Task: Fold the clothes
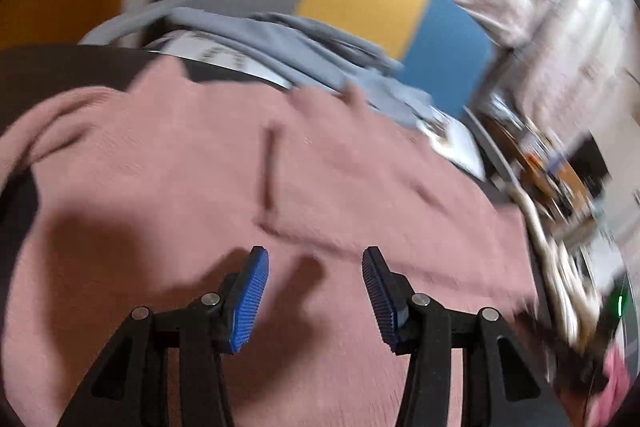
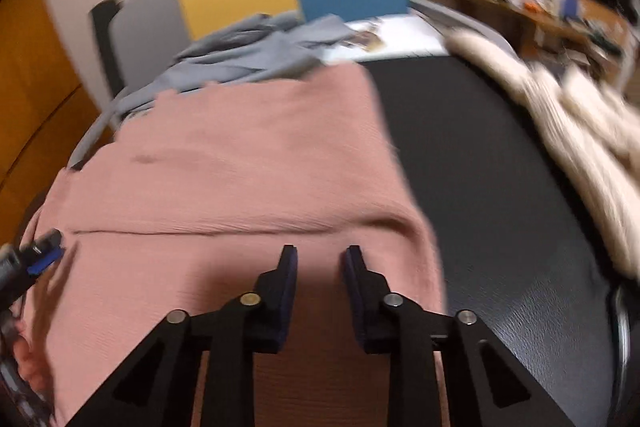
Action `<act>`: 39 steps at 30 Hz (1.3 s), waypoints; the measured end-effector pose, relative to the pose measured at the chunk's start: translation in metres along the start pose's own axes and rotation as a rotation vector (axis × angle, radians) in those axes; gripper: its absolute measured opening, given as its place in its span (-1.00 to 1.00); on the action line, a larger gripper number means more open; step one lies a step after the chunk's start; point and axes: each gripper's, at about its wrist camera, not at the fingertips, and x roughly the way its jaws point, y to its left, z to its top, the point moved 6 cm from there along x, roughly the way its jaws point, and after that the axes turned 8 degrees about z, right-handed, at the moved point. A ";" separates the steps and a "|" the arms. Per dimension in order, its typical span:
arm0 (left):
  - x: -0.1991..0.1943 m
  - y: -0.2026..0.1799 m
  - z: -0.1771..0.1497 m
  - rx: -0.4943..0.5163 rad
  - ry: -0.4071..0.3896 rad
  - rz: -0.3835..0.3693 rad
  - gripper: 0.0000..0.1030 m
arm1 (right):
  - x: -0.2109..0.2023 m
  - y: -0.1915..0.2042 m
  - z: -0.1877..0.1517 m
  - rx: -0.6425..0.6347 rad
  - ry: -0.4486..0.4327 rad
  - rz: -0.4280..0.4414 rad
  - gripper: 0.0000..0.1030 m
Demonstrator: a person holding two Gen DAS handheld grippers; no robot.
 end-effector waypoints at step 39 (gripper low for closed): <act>0.051 -0.001 0.016 0.044 0.005 -0.091 -0.57 | 0.089 -0.014 0.113 -0.280 0.099 -0.200 -0.81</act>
